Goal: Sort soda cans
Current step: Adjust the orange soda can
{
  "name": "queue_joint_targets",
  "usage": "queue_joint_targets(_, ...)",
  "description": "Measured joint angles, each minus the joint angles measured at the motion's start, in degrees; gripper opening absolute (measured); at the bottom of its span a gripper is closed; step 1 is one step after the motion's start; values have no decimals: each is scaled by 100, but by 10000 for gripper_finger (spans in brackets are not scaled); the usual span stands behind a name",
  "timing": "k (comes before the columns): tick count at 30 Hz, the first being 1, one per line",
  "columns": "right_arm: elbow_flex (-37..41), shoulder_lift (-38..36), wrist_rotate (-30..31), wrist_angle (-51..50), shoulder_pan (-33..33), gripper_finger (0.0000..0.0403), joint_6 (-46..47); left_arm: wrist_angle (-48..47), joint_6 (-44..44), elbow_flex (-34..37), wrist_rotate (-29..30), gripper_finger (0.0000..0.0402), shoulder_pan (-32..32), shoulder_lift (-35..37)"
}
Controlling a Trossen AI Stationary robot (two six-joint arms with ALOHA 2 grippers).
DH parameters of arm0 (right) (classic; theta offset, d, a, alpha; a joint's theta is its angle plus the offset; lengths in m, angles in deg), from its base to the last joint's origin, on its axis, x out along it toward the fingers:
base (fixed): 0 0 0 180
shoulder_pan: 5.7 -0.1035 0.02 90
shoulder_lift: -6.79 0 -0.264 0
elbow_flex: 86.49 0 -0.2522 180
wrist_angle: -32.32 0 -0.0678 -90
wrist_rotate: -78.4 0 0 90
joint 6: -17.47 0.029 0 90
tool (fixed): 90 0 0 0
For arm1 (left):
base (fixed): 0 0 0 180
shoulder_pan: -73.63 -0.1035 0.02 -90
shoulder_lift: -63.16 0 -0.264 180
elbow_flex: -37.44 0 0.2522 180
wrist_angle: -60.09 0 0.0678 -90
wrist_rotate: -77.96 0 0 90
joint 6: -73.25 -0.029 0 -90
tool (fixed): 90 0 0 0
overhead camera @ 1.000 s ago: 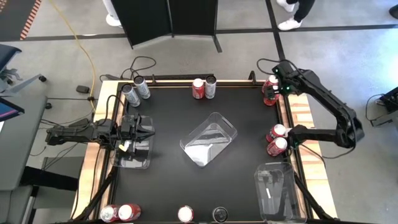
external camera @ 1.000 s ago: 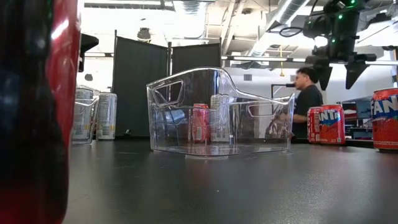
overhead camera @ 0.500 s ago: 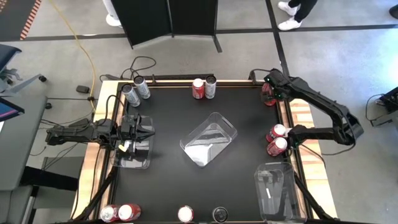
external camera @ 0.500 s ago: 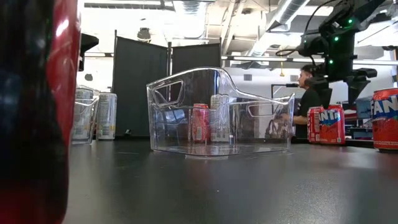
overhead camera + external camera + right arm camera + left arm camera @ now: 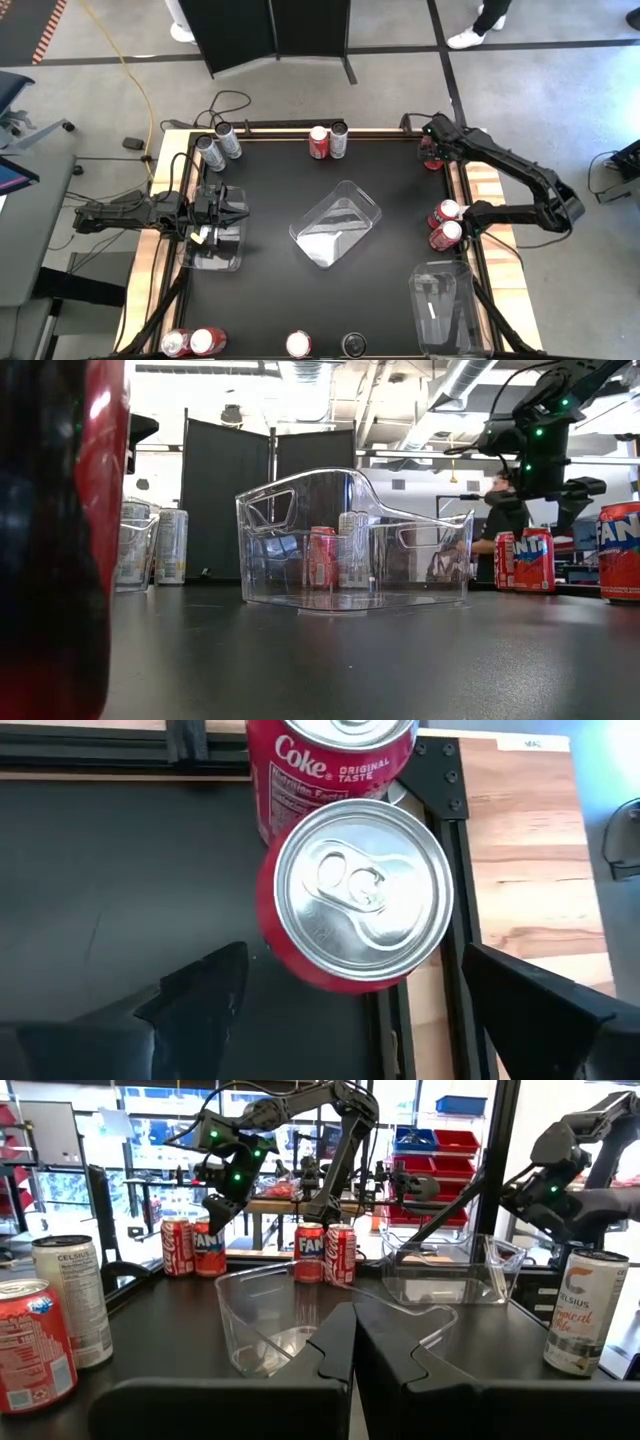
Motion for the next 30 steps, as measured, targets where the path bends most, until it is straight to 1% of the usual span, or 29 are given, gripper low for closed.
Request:
queue_joint_targets(7,132,31,256,390,-314,384,314,-4,11,0,0,2,0,0)
queue_joint_targets(17,132,33,492,248,-399,383,755,-7,125,0,-2,2,0,-1)
queue_joint_targets(21,132,33,535,111,-400,375,903,-7,222,0,-2,2,0,0)
queue_joint_targets(30,132,59,622,203,-396,354,1051,-9,227,0,-2,2,0,0)
